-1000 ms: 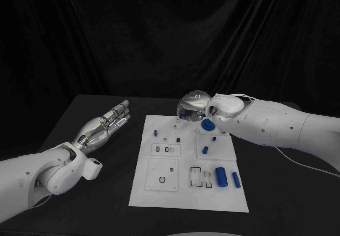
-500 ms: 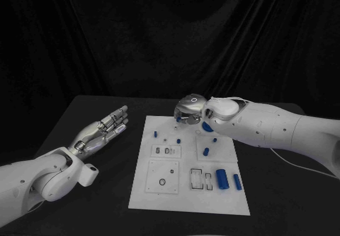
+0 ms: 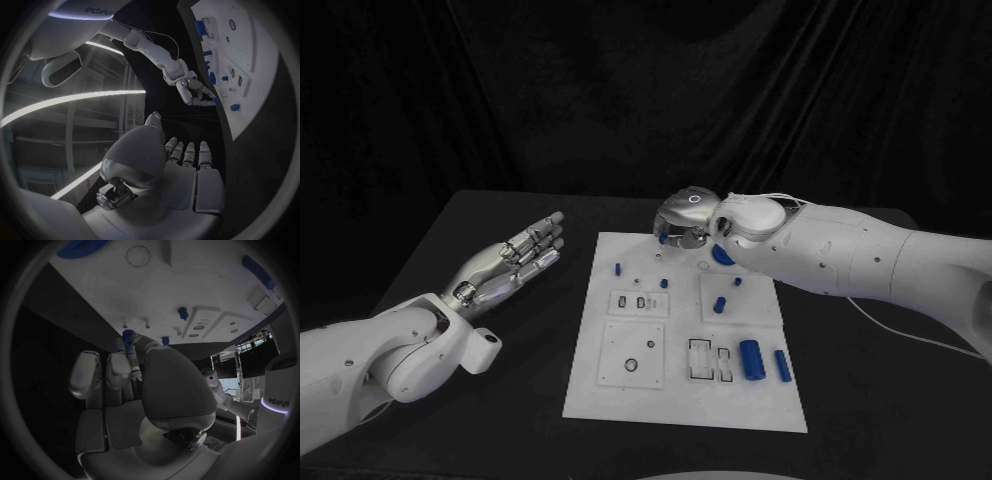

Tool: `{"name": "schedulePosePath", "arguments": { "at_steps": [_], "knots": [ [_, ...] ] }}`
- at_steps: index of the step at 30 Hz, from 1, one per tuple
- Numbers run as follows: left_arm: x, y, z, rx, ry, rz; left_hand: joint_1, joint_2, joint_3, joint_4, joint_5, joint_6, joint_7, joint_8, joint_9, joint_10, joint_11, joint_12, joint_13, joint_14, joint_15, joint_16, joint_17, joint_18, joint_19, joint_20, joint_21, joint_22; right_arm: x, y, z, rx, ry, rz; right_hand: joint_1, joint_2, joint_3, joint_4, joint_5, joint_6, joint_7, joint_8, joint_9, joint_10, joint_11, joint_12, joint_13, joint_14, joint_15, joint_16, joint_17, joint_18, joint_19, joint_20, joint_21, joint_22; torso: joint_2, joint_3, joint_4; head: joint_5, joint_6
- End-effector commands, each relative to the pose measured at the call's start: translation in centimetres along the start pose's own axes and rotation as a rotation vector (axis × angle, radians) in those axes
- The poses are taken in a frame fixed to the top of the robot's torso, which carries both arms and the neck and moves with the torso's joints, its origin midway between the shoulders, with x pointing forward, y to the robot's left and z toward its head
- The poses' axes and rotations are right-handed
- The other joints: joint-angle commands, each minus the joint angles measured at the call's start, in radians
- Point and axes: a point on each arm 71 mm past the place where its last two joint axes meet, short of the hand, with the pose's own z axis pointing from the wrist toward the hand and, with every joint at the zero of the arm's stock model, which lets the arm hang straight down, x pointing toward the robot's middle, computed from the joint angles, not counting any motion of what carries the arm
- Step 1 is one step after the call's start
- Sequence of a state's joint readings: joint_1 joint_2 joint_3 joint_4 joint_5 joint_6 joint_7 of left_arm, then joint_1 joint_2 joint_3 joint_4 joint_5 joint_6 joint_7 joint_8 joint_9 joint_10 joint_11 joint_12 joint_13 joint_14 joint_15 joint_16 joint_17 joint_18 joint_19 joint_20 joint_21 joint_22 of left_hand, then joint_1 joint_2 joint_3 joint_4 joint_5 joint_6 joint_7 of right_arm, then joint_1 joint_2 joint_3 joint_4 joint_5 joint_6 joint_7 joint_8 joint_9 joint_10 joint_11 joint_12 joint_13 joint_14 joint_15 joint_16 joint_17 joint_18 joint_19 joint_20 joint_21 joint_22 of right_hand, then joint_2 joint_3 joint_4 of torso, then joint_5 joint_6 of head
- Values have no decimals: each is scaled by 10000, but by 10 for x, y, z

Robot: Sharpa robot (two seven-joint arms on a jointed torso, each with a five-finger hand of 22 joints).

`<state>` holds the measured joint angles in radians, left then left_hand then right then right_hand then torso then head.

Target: Assemble the parts on the task board

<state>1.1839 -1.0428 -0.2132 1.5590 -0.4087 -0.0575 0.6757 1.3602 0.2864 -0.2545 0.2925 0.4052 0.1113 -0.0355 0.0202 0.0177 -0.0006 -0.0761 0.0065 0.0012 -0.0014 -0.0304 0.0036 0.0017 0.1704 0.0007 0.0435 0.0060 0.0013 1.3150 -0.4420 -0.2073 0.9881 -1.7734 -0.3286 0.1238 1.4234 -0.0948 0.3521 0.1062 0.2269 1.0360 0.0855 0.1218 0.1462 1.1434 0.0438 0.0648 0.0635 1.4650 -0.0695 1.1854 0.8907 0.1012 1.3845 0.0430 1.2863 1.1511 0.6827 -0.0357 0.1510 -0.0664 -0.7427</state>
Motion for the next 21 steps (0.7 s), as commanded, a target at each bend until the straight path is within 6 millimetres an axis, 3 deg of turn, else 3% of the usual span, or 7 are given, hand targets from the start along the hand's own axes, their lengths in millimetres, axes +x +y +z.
{"name": "schedulePosePath", "arguments": {
  "at_steps": [1, 21],
  "knots": [
    [1, -9, 1, 1156, 201, -99, 120, 6, 68, -5, 136, 94, 55, -4, 18, 6, 99, -65, -12, 14, -211, -36, -17, 31, -7, 97, -60, -13, 2, -3, 0, 381, 40, 0, -58, -14, 73, -6, 59, -94, 11, -62, 2, -79, 2, -44, -7, -14, 74, -5, 12, -63, -39, 40, 38, 14, -23, -23, -1, 6, -20],
    [3, -8, 3, 1082, 340, -195, 212, 8, 133, -8, 297, 67, 56, -12, 12, 6, 112, -65, -12, 14, -145, -36, -17, 30, -7, 147, -60, -13, 9, -4, 3, 647, 145, -5, 9, -7, 189, -104, 181, -104, 26, -98, 34, -249, 18, -18, 4, -43, 83, 19, 37, -62, -73, 49, 30, 49, -54, -52, 6, -37, -75]
  ]
}}
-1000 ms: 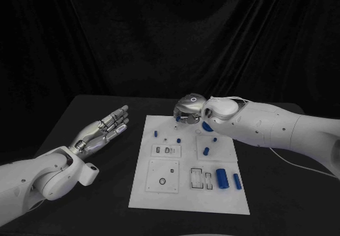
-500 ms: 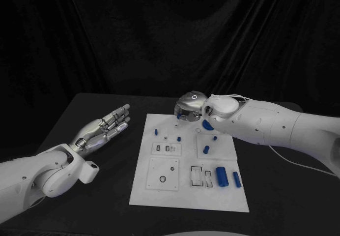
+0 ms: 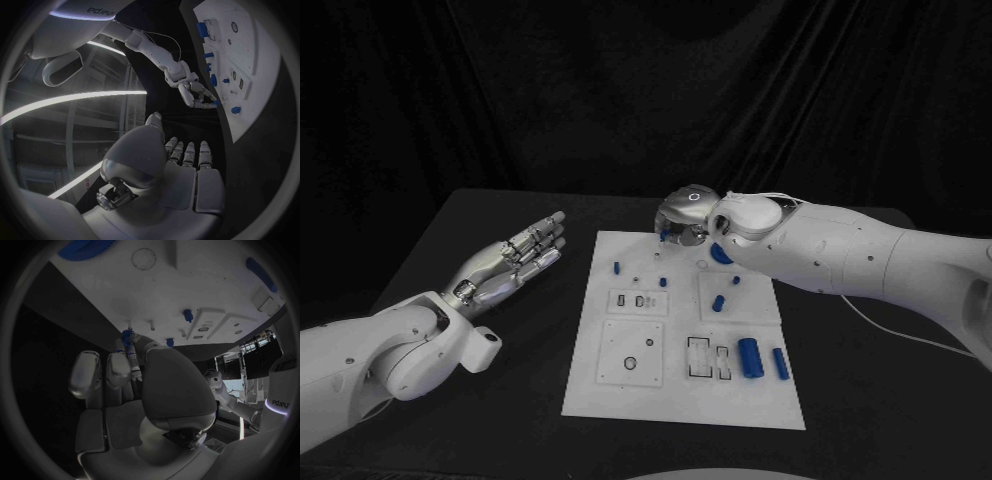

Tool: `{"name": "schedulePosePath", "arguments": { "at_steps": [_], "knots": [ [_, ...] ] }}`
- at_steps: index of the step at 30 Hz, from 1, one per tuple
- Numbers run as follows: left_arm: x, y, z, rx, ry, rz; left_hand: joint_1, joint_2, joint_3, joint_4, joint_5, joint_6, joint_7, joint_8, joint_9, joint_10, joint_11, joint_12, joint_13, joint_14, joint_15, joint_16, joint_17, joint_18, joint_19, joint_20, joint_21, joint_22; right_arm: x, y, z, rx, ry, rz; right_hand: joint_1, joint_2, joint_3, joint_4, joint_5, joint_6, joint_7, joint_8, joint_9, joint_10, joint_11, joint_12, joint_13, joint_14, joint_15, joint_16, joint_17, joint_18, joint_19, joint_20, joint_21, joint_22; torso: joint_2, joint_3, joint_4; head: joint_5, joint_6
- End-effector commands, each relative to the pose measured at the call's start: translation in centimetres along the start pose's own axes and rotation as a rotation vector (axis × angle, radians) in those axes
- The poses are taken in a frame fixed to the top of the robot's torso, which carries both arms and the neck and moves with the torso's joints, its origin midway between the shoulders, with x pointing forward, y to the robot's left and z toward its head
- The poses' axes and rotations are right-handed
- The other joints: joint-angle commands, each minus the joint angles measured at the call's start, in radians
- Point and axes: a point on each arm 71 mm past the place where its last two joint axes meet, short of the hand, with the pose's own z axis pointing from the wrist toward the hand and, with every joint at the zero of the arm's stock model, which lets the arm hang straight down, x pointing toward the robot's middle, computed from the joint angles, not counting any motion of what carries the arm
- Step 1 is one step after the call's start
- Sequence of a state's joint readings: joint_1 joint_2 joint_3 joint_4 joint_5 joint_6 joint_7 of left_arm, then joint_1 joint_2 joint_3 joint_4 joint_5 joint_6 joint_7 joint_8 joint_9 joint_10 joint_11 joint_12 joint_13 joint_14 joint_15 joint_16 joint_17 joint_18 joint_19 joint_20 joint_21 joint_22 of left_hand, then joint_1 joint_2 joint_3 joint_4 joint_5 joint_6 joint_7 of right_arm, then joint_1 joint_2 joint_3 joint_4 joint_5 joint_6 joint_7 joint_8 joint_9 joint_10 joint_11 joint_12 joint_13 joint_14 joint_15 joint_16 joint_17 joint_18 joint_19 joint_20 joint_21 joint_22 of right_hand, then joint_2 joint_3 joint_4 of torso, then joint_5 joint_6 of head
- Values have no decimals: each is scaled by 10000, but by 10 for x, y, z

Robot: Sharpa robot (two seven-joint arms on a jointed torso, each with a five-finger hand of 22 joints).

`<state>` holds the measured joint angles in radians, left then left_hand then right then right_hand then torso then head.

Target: Assemble the parts on the task board

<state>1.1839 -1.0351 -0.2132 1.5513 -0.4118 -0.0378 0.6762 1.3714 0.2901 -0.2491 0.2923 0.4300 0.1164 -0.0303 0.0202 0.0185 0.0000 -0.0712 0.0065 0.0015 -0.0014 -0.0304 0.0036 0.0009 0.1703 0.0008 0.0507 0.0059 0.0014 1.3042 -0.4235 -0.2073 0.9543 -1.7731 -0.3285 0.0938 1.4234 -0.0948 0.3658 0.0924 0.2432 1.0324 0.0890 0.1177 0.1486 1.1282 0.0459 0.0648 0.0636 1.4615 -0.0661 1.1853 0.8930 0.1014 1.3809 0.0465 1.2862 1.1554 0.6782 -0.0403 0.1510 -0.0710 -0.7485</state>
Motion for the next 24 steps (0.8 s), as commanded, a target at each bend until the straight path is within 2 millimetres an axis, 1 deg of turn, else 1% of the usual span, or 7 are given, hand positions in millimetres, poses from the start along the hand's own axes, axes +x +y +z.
{"name": "schedulePosePath", "arguments": {
  "at_steps": [1, 4, 8, 12, 16, 20, 24],
  "knots": [
    [2, -9, 1, 1071, 171, -106, 108, -29, 85, -7, 57, 13, 4, -13, 3, 0, 65, -65, -15, 14, -136, -36, -9, 29, -8, 87, -59, -14, 3, -1, 1, 226, 64, 1, 6, -8, 52, 35, 16, -72, -8, -59, 10, -98, -3, -17, 3, -9, 49, 18, 11, -66, -32, 14, 37, 17, -11, -6, 8, 8, -23],
    [2, -8, 2, 1052, 198, -126, 115, -29, 90, -8, 59, 11, 5, -13, 3, 0, 66, -65, -15, 14, -124, -36, -9, 28, -8, 98, -59, -14, 6, 0, 1, 222, 120, 12, -5, -8, 52, 39, 7, -85, -6, -68, 9, -100, -1, -13, 5, -13, 51, 12, 0, -64, -39, 16, 30, 9, -22, -6, 7, 0, -40],
    [2, -8, 2, 1037, 221, -142, 124, -30, 97, -7, 65, 10, 6, -14, 3, 0, 69, -65, -15, 14, -107, -36, -9, 27, -8, 116, -59, -14, 8, 1, 2, 205, 175, 28, -27, -8, 48, 50, -15, -97, -3, -77, 9, -104, 1, -9, 7, -17, 54, 10, -5, -66, -39, 18, 33, 17, -41, -16, 1, 15, -75],
    [2, -8, 3, 1016, 257, -165, 139, -29, 108, -8, 80, 11, 14, -13, 3, 0, 81, -65, -15, 14, -84, -36, -9, 26, -8, 140, -59, -14, 9, 2, 3, 197, 185, 37, -43, -5, 47, 58, -39, -113, -2, -88, 9, -101, 1, -2, 10, -21, 57, 11, -5, -66, -41, 20, 33, 22, -37, -17, 11, 17, -94],
    [3, -7, 4, 990, 306, -197, 181, -25, 142, -15, 145, 14, 34, -12, 4, 0, 101, -65, -15, 14, -39, -36, -9, 25, -8, 182, -59, -14, 10, 2, 4, 223, 216, 33, -43, 2, 59, 54, -47, -148, -3, -111, 4, -107, -5, 0, 11, -30, 58, 1, -23, -63, -51, 23, 23, 14, -51, -30, 9, 2, -96],
    [3, -6, 5, 971, 339, -217, 219, -20, 174, -19, 194, 15, 45, -11, 4, 0, 110, -65, -15, 14, 5, -36, -9, 20, -8, 213, -59, -14, 11, 2, 4, 255, 262, 33, -52, 3, 66, 54, -56, -179, 2, -132, 1, -128, -3, -5, 9, -41, 60, -9, -38, -60, -63, 25, 11, 3, -50, -35, 15, -2, -111],
    [3, -6, 5, 940, 373, -240, 259, -21, 207, -24, 251, 33, 63, -8, 8, 0, 123, -65, -15, 14, 41, -36, -9, 11, -8, 239, -59, -14, 13, 2, 5, 282, 365, 47, -52, 4, 67, 55, -57, -180, 2, -133, 1, -129, -4, -5, 9, -42, 60, -9, -37, -61, -61, 26, 14, 8, -57, -41, 5, 1, -134]
  ]
}}
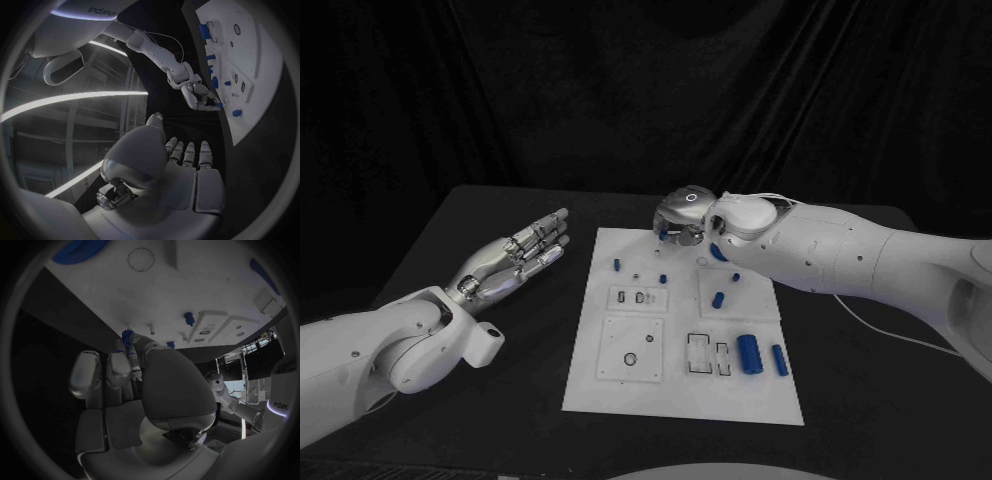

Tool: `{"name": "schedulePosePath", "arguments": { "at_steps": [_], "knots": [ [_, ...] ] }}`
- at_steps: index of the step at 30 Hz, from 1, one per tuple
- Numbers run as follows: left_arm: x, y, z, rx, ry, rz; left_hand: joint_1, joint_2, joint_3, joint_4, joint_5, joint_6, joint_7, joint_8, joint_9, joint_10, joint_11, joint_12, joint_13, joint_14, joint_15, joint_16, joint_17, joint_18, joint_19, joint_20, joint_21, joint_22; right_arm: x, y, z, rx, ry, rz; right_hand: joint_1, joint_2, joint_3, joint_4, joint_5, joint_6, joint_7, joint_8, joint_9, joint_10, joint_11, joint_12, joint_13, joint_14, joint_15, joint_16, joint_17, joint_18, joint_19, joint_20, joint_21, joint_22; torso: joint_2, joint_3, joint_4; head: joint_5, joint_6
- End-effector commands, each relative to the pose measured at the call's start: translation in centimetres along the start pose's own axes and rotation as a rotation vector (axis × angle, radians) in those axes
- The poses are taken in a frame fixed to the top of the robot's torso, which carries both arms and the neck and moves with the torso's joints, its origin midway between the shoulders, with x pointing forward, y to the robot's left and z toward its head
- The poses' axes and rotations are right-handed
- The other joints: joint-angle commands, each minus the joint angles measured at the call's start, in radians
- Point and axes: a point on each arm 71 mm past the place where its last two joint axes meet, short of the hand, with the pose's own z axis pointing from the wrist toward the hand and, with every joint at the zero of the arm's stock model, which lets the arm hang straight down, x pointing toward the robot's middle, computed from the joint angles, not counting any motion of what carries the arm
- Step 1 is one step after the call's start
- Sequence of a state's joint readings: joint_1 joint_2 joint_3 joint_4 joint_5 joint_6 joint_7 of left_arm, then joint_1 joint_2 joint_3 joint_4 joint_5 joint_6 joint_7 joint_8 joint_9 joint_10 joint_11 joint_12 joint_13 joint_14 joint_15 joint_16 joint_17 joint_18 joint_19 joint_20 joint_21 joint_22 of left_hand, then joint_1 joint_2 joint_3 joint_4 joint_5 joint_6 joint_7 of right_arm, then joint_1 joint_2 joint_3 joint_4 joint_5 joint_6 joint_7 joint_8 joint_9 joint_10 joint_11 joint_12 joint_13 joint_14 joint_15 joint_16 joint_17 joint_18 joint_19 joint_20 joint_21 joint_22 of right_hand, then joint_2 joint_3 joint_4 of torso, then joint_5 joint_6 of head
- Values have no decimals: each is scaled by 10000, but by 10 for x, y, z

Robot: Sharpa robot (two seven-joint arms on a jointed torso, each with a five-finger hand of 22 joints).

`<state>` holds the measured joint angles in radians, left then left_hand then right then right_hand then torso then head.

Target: Assemble the parts on the task board

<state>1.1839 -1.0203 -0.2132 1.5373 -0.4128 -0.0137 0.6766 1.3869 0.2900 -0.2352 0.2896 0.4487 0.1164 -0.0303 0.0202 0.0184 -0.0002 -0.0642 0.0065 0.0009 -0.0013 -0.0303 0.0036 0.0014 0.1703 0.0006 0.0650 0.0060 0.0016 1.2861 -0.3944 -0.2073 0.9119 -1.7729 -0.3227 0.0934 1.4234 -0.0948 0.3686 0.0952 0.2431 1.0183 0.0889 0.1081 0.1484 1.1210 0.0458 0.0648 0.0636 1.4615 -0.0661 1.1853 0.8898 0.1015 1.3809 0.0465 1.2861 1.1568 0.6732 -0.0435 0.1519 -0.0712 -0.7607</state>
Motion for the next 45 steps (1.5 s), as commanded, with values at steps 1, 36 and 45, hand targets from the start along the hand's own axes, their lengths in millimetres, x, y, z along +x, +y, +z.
{"name": "schedulePosePath", "arguments": {
  "at_steps": [1, 36, 45],
  "knots": [
    [1, -7, 2, 919, 177, -121, 124, -20, 83, -1, 93, 38, 70, -7, 10, 2, 62, -65, -9, 13, 50, -36, -14, 8, -6, 104, -60, -16, 4, 0, 0, 207, 211, 22, -54, 5, 42, 26, -58, -43, 0, -41, 3, -68, -4, -8, 8, -40, 61, 7, 21, -64, -59, 27, 21, 7, -10, -9, -3, 0, -16],
    [-1, -6, -1, 724, 223, -183, 371, -36, 263, -50, 446, 172, 177, 18, 30, 2, 139, -65, -9, 13, 133, -36, -14, 18, -6, 219, -60, -16, -41, -33, -27, 615, -1708, -330, -398, 198, -1026, -469, -476, -3446, -651, -355, -813, -3194, 27, 594, 88, -942, 173, -578, -1102, 195, -956, 146, -1044, -720, -50, -23, -37, 38, 37],
    [-2, -7, -3, 671, 181, -164, 378, -39, 267, -50, 450, 185, 185, 21, 32, 2, 144, -65, -9, 13, 135, -36, -14, 19, -6, 226, -60, -16, -54, -61, -68, 1374, -894, -231, -700, 312, -1242, -179, -795, -2676, -673, -289, -766, -1241, -107, 2348, 718, -1962, 159, -2242, -3364, 465, -1865, 150, -2519, -1981, -50, -26, -34, -202, 74]
  ]
}}
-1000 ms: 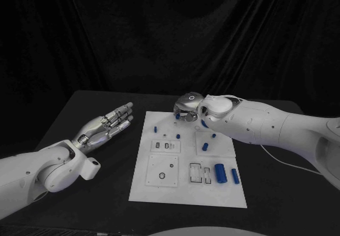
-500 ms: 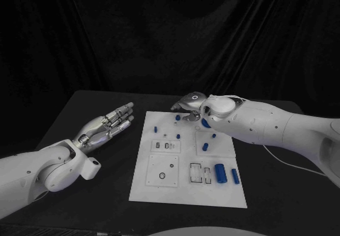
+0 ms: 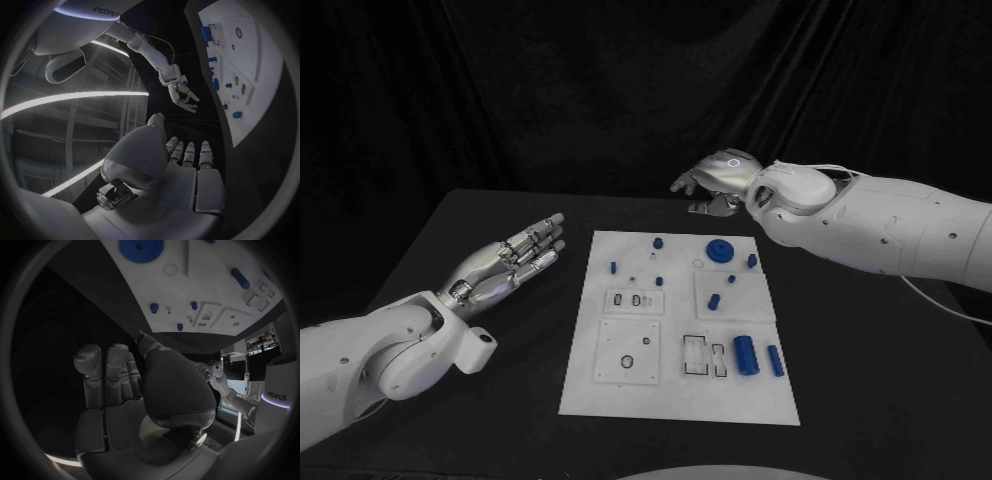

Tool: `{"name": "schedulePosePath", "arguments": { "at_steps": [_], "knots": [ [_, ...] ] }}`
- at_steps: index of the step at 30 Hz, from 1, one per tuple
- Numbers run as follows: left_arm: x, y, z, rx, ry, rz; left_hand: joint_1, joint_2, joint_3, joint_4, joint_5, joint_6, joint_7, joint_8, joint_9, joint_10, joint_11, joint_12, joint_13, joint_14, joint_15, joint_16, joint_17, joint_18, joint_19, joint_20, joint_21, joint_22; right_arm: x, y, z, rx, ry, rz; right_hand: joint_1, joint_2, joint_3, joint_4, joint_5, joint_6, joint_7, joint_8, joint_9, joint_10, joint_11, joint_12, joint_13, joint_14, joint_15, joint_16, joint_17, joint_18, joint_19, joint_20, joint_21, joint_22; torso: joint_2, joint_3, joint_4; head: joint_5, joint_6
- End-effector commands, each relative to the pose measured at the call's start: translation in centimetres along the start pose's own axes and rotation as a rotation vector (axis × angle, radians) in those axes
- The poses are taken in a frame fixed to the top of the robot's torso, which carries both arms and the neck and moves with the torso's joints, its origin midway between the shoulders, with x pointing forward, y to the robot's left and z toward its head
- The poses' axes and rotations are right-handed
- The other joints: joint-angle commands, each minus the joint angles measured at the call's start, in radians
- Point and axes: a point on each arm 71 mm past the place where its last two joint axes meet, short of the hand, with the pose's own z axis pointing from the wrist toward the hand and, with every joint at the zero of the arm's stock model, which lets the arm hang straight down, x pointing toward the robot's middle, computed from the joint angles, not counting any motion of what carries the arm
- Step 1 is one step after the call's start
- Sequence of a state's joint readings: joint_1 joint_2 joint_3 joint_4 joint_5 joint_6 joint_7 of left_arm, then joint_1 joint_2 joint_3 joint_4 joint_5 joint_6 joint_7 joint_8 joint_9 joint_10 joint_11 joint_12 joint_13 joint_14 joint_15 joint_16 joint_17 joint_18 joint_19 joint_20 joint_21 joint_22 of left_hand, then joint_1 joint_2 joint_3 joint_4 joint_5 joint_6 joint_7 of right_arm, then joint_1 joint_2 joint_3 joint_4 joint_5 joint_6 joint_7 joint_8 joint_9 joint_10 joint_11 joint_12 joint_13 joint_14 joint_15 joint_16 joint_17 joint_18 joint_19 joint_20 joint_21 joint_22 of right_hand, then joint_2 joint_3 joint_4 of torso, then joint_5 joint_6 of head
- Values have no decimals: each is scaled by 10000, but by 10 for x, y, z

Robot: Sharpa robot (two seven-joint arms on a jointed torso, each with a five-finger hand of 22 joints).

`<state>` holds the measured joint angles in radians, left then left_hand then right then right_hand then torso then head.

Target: Assemble the parts on the task board

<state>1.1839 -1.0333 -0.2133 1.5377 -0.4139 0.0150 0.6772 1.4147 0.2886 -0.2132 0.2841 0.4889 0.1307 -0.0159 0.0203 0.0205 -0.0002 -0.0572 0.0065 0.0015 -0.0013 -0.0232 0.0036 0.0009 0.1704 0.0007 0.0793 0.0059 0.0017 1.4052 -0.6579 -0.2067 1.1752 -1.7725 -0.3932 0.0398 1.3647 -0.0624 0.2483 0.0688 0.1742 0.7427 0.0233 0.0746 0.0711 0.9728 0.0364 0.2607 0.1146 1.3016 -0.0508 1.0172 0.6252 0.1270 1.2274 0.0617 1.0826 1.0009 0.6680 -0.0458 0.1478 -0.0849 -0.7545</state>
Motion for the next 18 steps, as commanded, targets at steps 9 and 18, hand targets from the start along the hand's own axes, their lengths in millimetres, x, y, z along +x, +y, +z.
{"name": "schedulePosePath", "arguments": {
  "at_steps": [9, 18],
  "knots": [
    [2, -6, 3, 710, 140, -85, 122, -22, 64, 10, 56, 59, 72, 24, 13, 2, 110, -65, -15, 13, 79, -36, -9, 27, -7, 112, -59, -17, 23, -26, -30, 1153, 1788, 81, -1157, 244, -1263, 782, -670, 700, 17, 214, 213, 2169, -360, 11262, 10759, 918, -63, 3136, 5356, -165, 463, -33, 403, 1463, 6, -27, 7, -47, 41],
    [3, -5, 5, 700, 223, -142, 148, -21, 87, 16, 72, 62, 89, 23, 12, 2, 123, -65, -15, 13, 155, -36, -9, 30, -7, 157, -59, -17, 50, -34, -43, 1521, 2533, 253, -1909, 219, -1674, 1379, -676, 959, 122, 396, 544, 5980, -724, 13101, 14562, 2527, -397, 5310, 9056, -669, 1904, -368, 2840, 3896, 15, -29, -41, -11, 6]
  ]
}}
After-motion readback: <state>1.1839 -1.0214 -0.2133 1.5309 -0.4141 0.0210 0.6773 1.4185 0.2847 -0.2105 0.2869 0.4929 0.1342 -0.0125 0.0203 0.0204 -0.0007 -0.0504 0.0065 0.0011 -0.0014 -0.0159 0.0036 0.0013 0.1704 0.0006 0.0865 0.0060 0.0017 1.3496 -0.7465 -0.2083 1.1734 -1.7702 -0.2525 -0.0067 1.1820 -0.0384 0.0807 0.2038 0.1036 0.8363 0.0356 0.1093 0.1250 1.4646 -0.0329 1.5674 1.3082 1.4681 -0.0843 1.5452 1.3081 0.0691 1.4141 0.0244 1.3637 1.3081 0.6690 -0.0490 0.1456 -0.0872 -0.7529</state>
